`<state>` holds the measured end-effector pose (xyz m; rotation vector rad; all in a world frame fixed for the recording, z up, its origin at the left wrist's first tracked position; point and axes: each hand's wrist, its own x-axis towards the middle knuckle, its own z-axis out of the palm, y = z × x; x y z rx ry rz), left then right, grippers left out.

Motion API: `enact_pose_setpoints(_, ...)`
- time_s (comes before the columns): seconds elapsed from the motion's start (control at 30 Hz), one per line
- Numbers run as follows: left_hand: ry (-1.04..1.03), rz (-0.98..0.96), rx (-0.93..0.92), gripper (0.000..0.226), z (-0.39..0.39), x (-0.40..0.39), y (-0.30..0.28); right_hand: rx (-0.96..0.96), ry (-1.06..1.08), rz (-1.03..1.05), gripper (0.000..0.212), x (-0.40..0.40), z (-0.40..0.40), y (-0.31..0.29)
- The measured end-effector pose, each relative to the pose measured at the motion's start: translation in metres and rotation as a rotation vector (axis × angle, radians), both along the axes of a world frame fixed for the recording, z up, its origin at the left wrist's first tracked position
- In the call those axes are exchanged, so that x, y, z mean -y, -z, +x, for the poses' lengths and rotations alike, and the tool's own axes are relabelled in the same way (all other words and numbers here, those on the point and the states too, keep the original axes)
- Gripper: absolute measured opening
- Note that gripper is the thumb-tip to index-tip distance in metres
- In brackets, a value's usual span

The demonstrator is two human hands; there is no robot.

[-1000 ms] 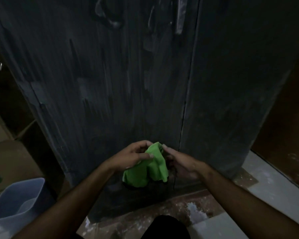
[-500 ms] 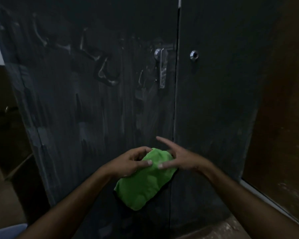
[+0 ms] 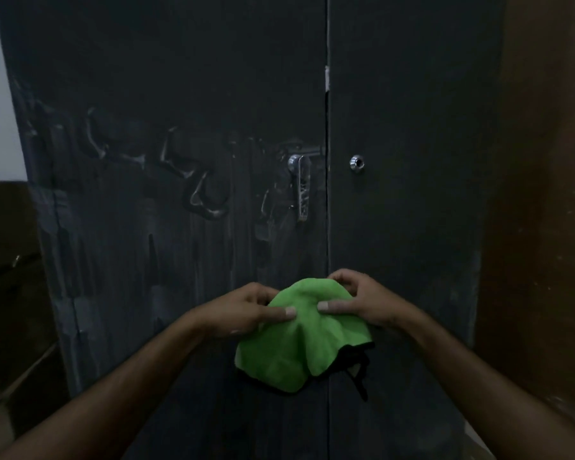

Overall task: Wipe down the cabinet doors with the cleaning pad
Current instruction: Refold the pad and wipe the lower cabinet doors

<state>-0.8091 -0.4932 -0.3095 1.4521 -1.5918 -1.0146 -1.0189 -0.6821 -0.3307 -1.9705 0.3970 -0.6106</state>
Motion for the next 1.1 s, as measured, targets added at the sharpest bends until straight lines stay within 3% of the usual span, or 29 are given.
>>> enact_pose_setpoints(0.13, -0.155, -0.137, -0.027, 0.044, -0.013, 0.014, -0.003, -0.006, 0.204, 0.114, 0.073, -0.005, -0.005, 0.035)
enact_pose_setpoints(0.23, -0.176, -0.145, -0.074, 0.068, -0.019, 0.023, -0.007, -0.041, 0.293, 0.188, 0.056, -0.017, -0.005, 0.055)
enact_pose_setpoints(0.33, -0.193, -0.183, -0.080, 0.064, -0.021, 0.027, -0.009, 0.010, 0.342, 0.142, 0.050, -0.027, -0.007, 0.057)
enact_pose_setpoints(0.4, -0.249, -0.230, -0.077, 0.059, -0.022, 0.028, -0.011, -0.012, 0.292, 0.137, 0.063, -0.031, -0.012, 0.053)
enact_pose_setpoints(0.53, -0.286, -0.288, -0.088, 0.062, -0.024, 0.029, -0.013, -0.160, -0.020, 0.490, 0.065, -0.033, -0.012, 0.048)
enact_pose_setpoints(0.63, -0.261, -0.292, -0.103, 0.066, -0.025, 0.030, -0.012, 0.155, -0.105, 0.600, 0.053, -0.034, 0.001, 0.045)
enact_pose_setpoints(0.73, -0.229, -0.286, -0.118, 0.068, -0.020, 0.030, -0.011, 0.489, 0.035, 0.614, 0.062, -0.033, 0.011, 0.035)
enact_pose_setpoints(0.87, -0.286, -0.308, 0.057, 0.075, -0.010, 0.025, -0.013, 0.432, 0.104, 0.406, 0.071, -0.026, 0.011, 0.021)
enact_pose_setpoints(0.97, -0.447, -0.456, 0.434, 0.053, -0.008, 0.022, -0.018, 0.194, 0.223, -0.014, 0.073, -0.022, 0.003, 0.003)
enact_pose_setpoints(1.07, -0.488, -0.570, 0.756, 0.012, -0.013, 0.023, -0.027, -0.058, 0.360, -0.511, 0.043, -0.018, -0.001, -0.016)
enact_pose_setpoints(1.1, -0.483, -0.569, 0.798, 0.011, -0.015, 0.025, -0.032, -0.103, 0.390, -0.592, 0.029, -0.017, -0.005, -0.024)
